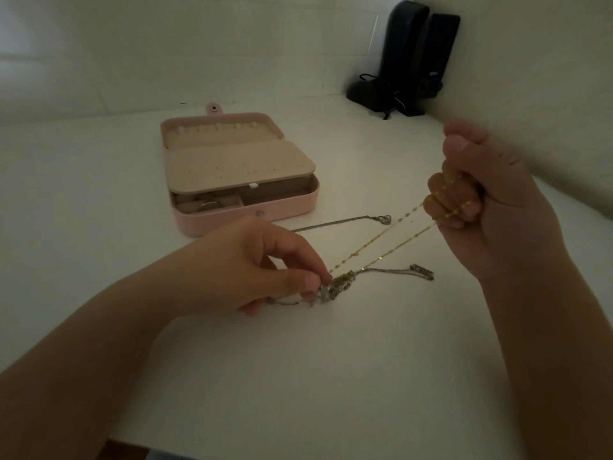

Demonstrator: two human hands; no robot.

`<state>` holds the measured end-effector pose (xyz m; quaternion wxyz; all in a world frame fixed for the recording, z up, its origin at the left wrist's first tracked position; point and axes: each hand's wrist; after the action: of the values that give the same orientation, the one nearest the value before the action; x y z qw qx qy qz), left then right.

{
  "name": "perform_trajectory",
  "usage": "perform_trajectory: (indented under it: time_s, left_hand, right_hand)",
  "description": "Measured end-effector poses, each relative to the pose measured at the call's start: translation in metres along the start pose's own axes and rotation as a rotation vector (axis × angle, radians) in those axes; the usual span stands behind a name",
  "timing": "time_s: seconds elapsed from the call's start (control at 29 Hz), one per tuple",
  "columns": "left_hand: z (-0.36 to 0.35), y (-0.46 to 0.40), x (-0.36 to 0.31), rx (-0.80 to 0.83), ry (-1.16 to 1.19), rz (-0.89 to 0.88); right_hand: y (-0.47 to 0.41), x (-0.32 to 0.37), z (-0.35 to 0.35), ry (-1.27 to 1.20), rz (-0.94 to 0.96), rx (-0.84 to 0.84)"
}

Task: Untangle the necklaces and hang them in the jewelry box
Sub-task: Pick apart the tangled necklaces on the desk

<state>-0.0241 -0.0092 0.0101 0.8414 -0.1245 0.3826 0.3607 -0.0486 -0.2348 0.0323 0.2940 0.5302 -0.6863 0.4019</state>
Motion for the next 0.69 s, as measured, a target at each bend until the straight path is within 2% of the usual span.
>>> perform_trajectory:
  time_s: [0.1,0.17,0.24,0.34,0.41,0.52,0.69]
  left_hand:
    - [0.0,-0.003,0.004,-0.097,0.075,0.02]
    - [0.001,-0.003,0.006,-0.151,0.154,0.001]
    - [0.002,-0.003,0.008,-0.2,0.232,-0.031]
    - [0.005,-0.001,0.008,-0.247,0.325,-0.08]
    - [0.006,-0.001,0.006,-0.257,0.392,-0.108]
    - [0.005,0.0,0.005,-0.234,0.411,-0.163]
    - [0.002,-0.002,0.004,-0.209,0.402,-0.189]
  right_hand:
    - [0.001,0.002,0.001,-0.006,0.011,-0.021]
    - [0.002,0.005,0.003,0.021,0.004,0.022]
    - [0.005,0.006,0.003,0.095,-0.03,0.131]
    - [0.009,0.004,0.002,0.214,-0.178,0.337]
    - [0.011,0.0,-0.002,0.392,-0.249,0.398]
    - [0.012,-0.008,-0.011,0.68,-0.317,0.399]
    - [0.015,-0.024,-0.025,0.713,-0.375,0.401]
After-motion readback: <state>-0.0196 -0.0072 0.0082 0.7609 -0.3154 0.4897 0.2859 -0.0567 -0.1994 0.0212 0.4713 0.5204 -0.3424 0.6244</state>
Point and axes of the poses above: each hand's wrist, its own y-axis away from the middle knuckle, its own z-axis out of the back of the hand, x = y × z, and after that the axes turned 13 degrees about -y, right-handed
